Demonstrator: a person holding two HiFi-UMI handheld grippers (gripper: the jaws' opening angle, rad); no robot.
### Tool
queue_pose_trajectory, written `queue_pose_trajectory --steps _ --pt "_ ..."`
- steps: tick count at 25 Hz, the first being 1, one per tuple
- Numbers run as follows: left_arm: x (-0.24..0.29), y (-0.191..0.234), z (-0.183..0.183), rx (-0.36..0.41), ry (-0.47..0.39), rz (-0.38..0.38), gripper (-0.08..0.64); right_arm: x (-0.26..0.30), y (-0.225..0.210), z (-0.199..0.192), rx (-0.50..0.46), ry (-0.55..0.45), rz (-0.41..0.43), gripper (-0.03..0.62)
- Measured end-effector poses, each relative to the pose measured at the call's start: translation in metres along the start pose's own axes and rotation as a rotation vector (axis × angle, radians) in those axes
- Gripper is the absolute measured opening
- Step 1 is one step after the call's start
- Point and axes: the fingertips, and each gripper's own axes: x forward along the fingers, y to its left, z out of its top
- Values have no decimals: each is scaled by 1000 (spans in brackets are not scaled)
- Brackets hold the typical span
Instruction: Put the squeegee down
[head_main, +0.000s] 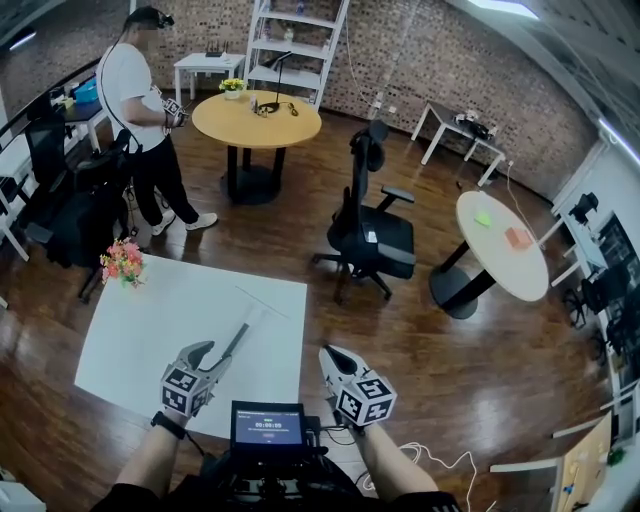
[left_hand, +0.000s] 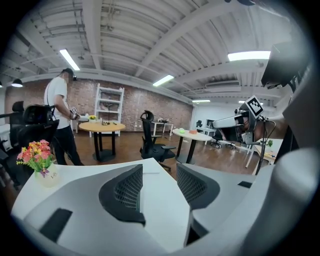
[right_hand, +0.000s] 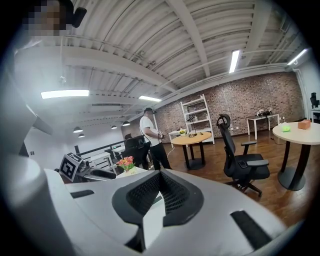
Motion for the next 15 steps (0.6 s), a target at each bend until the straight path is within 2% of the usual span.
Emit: queue_pose_trajectory --steps 15 --pt "-5 -9 -1 -7 -20 22 222 0 1 -2 -5 10 26 18"
